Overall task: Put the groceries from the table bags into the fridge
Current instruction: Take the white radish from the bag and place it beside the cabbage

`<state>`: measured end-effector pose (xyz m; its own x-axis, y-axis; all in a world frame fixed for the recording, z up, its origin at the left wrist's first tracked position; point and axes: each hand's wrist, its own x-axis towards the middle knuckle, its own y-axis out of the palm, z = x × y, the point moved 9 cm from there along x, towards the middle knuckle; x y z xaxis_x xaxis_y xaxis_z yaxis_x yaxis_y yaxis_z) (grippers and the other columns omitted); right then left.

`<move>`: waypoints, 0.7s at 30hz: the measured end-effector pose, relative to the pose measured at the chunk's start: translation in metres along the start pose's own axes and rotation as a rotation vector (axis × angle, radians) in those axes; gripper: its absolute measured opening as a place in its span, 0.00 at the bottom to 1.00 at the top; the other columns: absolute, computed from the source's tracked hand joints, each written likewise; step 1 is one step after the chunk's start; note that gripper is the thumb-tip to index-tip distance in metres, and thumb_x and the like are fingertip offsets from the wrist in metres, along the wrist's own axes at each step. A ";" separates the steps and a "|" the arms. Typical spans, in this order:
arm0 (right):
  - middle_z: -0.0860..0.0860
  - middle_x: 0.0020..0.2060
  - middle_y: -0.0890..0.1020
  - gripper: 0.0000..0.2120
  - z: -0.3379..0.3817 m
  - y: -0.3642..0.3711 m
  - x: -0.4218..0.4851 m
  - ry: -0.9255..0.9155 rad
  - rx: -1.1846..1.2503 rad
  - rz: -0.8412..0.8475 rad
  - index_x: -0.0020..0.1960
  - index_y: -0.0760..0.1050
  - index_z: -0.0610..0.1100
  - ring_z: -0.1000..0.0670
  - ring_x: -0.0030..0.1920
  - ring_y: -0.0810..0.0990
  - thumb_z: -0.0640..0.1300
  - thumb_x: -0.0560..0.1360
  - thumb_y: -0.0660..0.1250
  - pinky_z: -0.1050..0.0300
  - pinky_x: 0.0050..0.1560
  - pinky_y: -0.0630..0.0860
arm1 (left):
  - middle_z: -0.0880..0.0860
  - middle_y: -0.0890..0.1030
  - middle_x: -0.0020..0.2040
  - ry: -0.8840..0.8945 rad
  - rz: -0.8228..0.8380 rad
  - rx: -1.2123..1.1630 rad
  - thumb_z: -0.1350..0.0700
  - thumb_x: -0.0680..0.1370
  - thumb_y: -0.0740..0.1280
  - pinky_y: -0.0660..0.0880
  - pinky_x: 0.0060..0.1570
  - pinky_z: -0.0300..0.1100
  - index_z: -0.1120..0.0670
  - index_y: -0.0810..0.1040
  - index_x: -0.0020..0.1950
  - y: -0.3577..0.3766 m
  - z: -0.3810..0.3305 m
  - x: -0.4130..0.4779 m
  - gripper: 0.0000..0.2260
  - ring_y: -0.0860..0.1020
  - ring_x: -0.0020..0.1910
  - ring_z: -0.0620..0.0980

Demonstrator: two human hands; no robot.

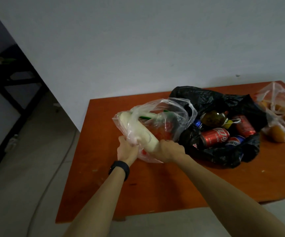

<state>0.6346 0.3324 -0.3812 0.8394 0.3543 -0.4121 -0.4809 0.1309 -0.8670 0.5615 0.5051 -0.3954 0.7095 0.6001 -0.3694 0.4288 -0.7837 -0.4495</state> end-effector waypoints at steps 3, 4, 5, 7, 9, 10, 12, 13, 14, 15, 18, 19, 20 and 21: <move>0.48 0.51 0.80 0.47 -0.004 -0.019 -0.006 0.031 0.074 -0.057 0.62 0.71 0.45 0.44 0.47 0.81 0.83 0.62 0.58 0.49 0.48 0.78 | 0.49 0.75 0.47 0.077 0.003 0.102 0.52 0.77 0.70 0.79 0.37 0.48 0.43 0.50 0.74 -0.003 -0.010 -0.004 0.34 0.80 0.42 0.54; 0.49 0.49 0.80 0.44 -0.002 -0.033 -0.010 0.019 0.086 -0.083 0.62 0.71 0.45 0.45 0.46 0.81 0.81 0.66 0.58 0.51 0.45 0.77 | 0.48 0.75 0.45 0.084 0.009 0.124 0.53 0.78 0.70 0.77 0.34 0.45 0.41 0.46 0.74 -0.005 -0.010 -0.004 0.37 0.79 0.39 0.51; 0.49 0.47 0.79 0.41 0.002 -0.049 -0.015 0.002 0.109 -0.108 0.62 0.72 0.44 0.46 0.43 0.80 0.78 0.69 0.58 0.53 0.42 0.76 | 0.47 0.74 0.44 0.068 0.023 0.139 0.56 0.78 0.70 0.75 0.31 0.42 0.40 0.44 0.75 -0.007 -0.009 -0.004 0.39 0.78 0.37 0.49; 0.49 0.41 0.79 0.36 0.010 -0.087 -0.026 -0.033 0.192 -0.162 0.59 0.75 0.41 0.48 0.39 0.78 0.73 0.74 0.59 0.54 0.40 0.74 | 0.50 0.77 0.47 0.039 0.034 0.164 0.59 0.77 0.71 0.71 0.28 0.39 0.41 0.40 0.77 -0.019 -0.013 -0.007 0.44 0.76 0.35 0.47; 0.49 0.39 0.79 0.33 0.016 -0.123 -0.037 -0.032 0.235 -0.196 0.53 0.77 0.39 0.47 0.39 0.77 0.71 0.74 0.61 0.54 0.41 0.73 | 0.58 0.79 0.57 0.010 0.053 0.181 0.61 0.76 0.70 0.75 0.33 0.43 0.43 0.39 0.77 -0.035 -0.027 -0.014 0.46 0.78 0.39 0.51; 0.49 0.38 0.79 0.32 0.017 -0.138 -0.044 -0.019 0.226 -0.200 0.47 0.76 0.39 0.47 0.39 0.77 0.71 0.74 0.62 0.54 0.40 0.72 | 0.62 0.77 0.62 -0.003 0.075 0.181 0.62 0.74 0.69 0.79 0.40 0.49 0.42 0.38 0.77 -0.041 -0.037 -0.019 0.46 0.79 0.45 0.56; 0.49 0.34 0.78 0.30 0.014 -0.164 -0.061 0.015 0.207 -0.201 0.37 0.72 0.41 0.49 0.35 0.76 0.70 0.73 0.63 0.56 0.34 0.69 | 0.66 0.66 0.72 0.009 0.099 0.192 0.60 0.69 0.69 0.75 0.60 0.61 0.41 0.37 0.77 -0.054 -0.062 -0.027 0.50 0.74 0.63 0.66; 0.50 0.31 0.77 0.30 0.012 -0.179 -0.071 0.030 0.214 -0.202 0.35 0.71 0.42 0.50 0.33 0.75 0.70 0.73 0.64 0.57 0.32 0.67 | 0.65 0.60 0.76 0.022 0.101 0.208 0.59 0.68 0.70 0.70 0.65 0.64 0.40 0.38 0.77 -0.061 -0.078 -0.033 0.50 0.68 0.69 0.68; 0.50 0.28 0.75 0.30 0.010 -0.196 -0.082 0.038 0.225 -0.206 0.33 0.69 0.42 0.51 0.31 0.74 0.69 0.73 0.65 0.57 0.31 0.66 | 0.63 0.56 0.78 0.053 0.094 0.228 0.57 0.69 0.71 0.66 0.69 0.66 0.40 0.39 0.77 -0.067 -0.096 -0.037 0.50 0.63 0.73 0.67; 0.51 0.25 0.73 0.30 0.009 -0.213 -0.094 0.044 0.235 -0.208 0.31 0.68 0.42 0.51 0.28 0.73 0.69 0.73 0.66 0.57 0.30 0.65 | 0.60 0.54 0.79 0.102 0.088 0.260 0.57 0.70 0.71 0.62 0.71 0.66 0.41 0.40 0.78 -0.072 -0.116 -0.044 0.49 0.59 0.75 0.66; 0.53 0.21 0.71 0.32 0.008 -0.271 -0.133 0.059 0.177 -0.219 0.28 0.65 0.43 0.53 0.23 0.71 0.68 0.73 0.67 0.59 0.27 0.63 | 0.56 0.52 0.80 0.367 0.161 0.410 0.50 0.68 0.77 0.54 0.74 0.63 0.42 0.47 0.80 -0.068 -0.187 -0.071 0.50 0.51 0.78 0.61; 0.53 0.21 0.72 0.32 0.007 -0.289 -0.147 0.071 0.158 -0.225 0.28 0.66 0.43 0.53 0.23 0.71 0.69 0.72 0.67 0.60 0.26 0.63 | 0.55 0.51 0.80 0.477 0.208 0.474 0.48 0.67 0.78 0.53 0.75 0.63 0.42 0.48 0.79 -0.061 -0.212 -0.084 0.51 0.49 0.79 0.59; 0.52 0.21 0.75 0.31 0.005 -0.307 -0.161 0.081 0.156 -0.233 0.29 0.68 0.42 0.52 0.23 0.74 0.69 0.71 0.68 0.61 0.26 0.65 | 0.54 0.50 0.81 0.592 0.254 0.543 0.46 0.66 0.78 0.51 0.75 0.63 0.41 0.48 0.79 -0.052 -0.235 -0.097 0.51 0.48 0.79 0.57; 0.51 0.23 0.78 0.30 0.002 -0.322 -0.174 0.085 0.182 -0.237 0.31 0.71 0.42 0.50 0.24 0.78 0.69 0.70 0.69 0.61 0.28 0.68 | 0.52 0.50 0.81 0.711 0.295 0.621 0.44 0.66 0.77 0.49 0.76 0.62 0.41 0.48 0.79 -0.042 -0.257 -0.112 0.50 0.47 0.79 0.55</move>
<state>0.6429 0.2302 -0.0293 0.9481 0.2167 -0.2325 -0.2998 0.3667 -0.8807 0.6072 0.4299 -0.1260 0.9986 -0.0016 -0.0520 -0.0446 -0.5406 -0.8401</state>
